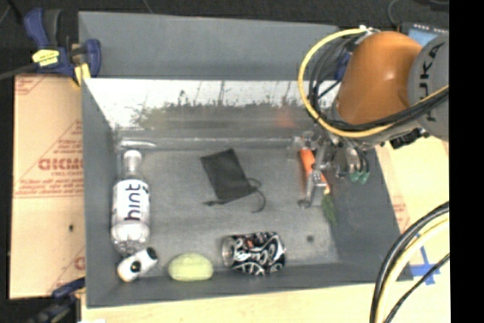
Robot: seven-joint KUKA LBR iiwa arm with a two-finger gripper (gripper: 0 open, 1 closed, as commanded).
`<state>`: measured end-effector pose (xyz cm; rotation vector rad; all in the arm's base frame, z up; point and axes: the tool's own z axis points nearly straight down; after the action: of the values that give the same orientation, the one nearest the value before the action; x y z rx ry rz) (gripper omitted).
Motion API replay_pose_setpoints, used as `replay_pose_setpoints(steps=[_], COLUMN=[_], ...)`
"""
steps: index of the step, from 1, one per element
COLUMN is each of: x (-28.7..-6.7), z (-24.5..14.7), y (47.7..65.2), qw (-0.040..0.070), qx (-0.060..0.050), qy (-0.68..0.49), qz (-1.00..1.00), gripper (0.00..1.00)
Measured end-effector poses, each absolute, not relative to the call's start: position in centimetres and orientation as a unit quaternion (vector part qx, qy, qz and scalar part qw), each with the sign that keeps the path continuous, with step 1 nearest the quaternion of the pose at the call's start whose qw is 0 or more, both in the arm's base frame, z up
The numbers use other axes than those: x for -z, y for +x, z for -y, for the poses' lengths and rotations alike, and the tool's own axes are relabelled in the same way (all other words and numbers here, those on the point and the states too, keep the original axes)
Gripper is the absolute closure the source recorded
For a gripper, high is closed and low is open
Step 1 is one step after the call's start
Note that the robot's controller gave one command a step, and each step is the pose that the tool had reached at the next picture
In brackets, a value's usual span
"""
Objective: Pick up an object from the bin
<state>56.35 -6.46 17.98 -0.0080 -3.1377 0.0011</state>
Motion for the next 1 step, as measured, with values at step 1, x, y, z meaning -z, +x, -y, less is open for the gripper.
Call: replay_pose_setpoints(steps=[1], x=[-18.47], z=[6.45], y=[56.51], qw=[-0.002], qx=[-0.001], qy=[-0.002], qz=[1.000], gripper=[0.00])
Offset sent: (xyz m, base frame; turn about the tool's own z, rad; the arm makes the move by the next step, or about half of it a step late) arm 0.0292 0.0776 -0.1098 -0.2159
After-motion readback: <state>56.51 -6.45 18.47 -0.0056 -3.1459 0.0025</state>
